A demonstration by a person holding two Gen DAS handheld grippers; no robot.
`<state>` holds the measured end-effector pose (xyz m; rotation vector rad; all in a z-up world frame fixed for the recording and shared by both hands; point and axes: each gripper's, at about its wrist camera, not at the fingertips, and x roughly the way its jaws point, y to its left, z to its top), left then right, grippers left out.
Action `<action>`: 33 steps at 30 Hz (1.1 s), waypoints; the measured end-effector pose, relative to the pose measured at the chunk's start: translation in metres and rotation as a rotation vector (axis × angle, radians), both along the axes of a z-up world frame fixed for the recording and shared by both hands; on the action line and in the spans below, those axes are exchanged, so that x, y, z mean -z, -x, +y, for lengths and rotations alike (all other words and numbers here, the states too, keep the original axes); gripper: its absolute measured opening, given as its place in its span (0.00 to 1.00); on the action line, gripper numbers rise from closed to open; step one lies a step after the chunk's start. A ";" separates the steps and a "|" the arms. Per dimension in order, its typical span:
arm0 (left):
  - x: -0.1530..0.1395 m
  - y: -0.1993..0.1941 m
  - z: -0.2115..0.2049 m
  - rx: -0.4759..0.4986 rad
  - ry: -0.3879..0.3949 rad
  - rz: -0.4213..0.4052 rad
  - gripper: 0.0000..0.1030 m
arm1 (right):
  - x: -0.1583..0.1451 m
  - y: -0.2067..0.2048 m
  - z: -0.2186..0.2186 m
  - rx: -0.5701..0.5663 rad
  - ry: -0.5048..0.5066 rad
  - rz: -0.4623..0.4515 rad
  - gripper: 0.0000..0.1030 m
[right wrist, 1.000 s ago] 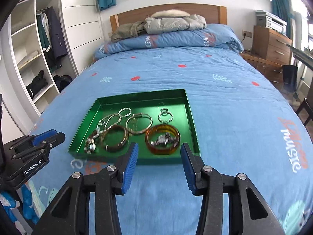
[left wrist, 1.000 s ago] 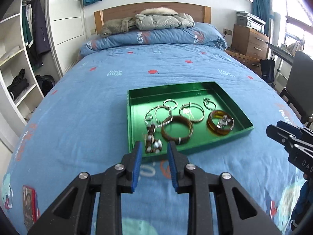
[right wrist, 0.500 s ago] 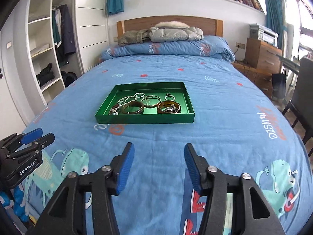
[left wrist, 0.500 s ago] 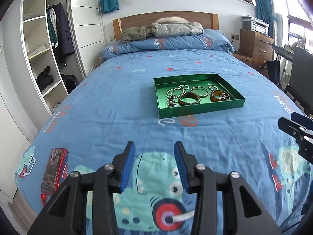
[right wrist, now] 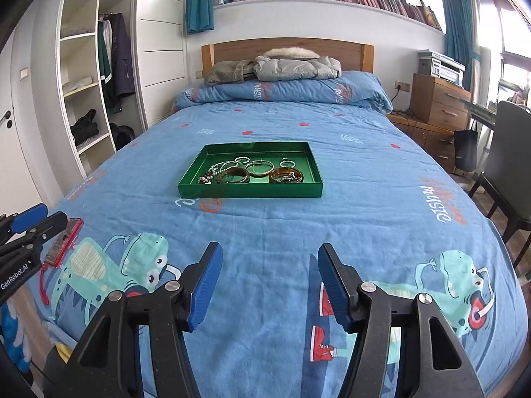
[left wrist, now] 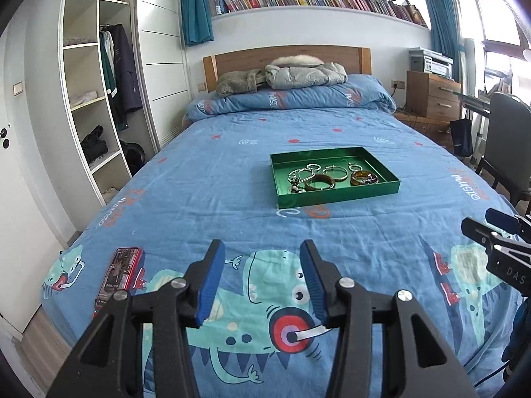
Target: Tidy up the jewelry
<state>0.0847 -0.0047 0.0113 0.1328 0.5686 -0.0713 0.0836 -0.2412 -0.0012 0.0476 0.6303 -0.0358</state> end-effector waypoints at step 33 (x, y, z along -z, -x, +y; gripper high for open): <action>-0.001 0.043 -0.007 0.048 0.017 -0.029 0.44 | -0.001 0.055 -0.042 0.089 0.005 -0.018 0.65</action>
